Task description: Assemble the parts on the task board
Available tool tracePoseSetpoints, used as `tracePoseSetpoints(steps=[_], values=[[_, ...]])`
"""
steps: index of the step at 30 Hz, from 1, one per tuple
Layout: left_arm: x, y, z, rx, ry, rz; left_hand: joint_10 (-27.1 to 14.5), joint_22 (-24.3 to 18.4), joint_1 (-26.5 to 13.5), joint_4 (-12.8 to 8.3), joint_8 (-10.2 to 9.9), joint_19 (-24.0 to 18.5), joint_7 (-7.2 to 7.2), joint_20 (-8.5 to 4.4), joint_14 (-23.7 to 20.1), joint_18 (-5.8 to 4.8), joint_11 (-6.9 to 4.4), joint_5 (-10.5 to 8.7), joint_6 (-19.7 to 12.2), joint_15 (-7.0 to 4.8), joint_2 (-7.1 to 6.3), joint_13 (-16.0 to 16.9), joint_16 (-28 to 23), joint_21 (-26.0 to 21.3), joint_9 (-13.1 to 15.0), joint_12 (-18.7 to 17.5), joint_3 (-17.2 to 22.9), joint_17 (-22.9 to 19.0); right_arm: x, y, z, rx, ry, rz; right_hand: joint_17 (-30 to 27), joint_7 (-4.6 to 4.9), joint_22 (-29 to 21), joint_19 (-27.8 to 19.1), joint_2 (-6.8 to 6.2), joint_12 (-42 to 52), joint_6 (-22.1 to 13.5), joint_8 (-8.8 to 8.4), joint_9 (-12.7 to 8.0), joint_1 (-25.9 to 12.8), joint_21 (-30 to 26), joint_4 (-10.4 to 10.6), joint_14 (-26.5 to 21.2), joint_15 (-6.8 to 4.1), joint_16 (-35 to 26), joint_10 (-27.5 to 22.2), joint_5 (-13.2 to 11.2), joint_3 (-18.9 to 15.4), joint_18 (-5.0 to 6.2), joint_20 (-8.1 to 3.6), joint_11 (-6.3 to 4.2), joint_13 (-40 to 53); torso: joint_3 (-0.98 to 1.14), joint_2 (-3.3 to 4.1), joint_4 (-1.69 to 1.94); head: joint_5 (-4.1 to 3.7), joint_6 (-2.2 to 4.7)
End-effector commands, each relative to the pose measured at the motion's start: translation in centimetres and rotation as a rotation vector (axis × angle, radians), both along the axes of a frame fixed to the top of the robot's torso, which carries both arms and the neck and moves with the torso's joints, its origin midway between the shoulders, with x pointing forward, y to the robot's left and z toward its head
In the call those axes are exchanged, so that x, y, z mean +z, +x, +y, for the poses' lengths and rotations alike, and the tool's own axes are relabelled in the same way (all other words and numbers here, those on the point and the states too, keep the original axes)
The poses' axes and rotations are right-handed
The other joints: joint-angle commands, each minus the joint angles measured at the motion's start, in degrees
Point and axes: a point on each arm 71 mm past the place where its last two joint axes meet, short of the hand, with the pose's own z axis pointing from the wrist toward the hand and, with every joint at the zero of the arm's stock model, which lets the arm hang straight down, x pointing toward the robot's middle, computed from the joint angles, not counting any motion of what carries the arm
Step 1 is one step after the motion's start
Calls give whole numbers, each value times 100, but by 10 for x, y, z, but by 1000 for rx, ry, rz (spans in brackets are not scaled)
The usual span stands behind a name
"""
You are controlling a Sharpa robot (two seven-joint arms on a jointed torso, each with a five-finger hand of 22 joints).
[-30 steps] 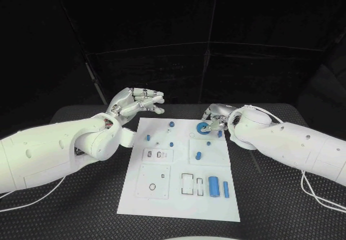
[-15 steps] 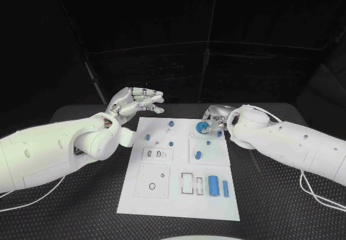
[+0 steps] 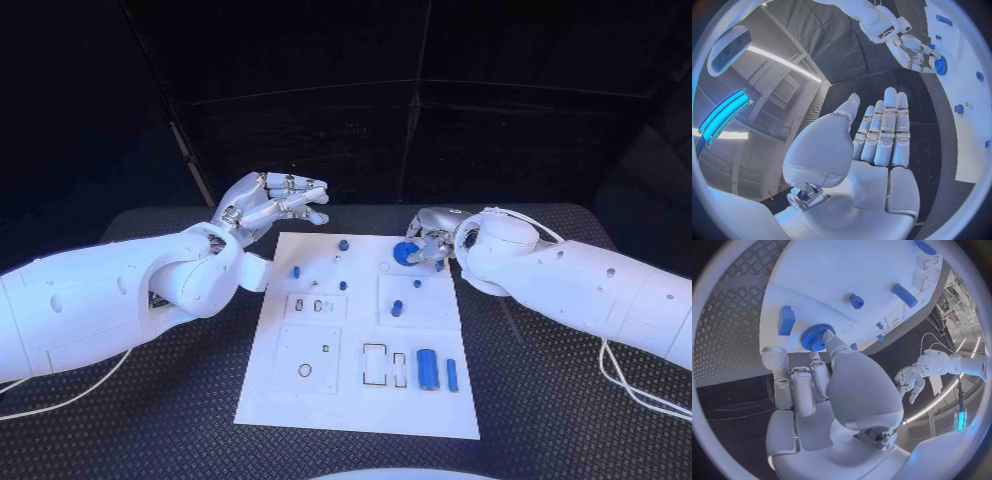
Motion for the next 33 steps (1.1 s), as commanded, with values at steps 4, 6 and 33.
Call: tracePoseSetpoints(steps=[4,6,33], values=[[1,0,-1,-13,-6,2,-2,-10,-35,-6,-28,-43,30,12,-37,62,42,-11,1,-12,19,0,-37,-21,-8,-28,-13,10,1,1,5,13,-25,-30,718,-6,22,30,21,44,84,61,1,36,30,-51,436,38,24,42,-21,32,-53,-6,6,104,4,2,-1,-5,-29],[1,0,-2,-14,-6,3,-2,-10,-35,-5,-28,-43,30,12,-37,62,42,-11,1,-12,19,0,-38,-21,-8,-28,-13,10,1,1,7,13,-27,-31,719,-4,29,31,21,45,102,74,1,1,35,-44,437,38,25,45,-28,35,-54,-4,8,106,2,0,0,-6,-36],[1,0,0,-14,-5,5,-2,-13,-49,1,-34,-45,31,15,-39,62,44,-12,0,-10,24,0,-43,-24,-9,-36,-19,17,27,-21,40,96,60,-274,778,-63,158,73,89,115,618,253,-14,-182,124,-120,447,-16,49,156,104,366,-69,-46,-49,225,-1,-3,11,27,-3]])
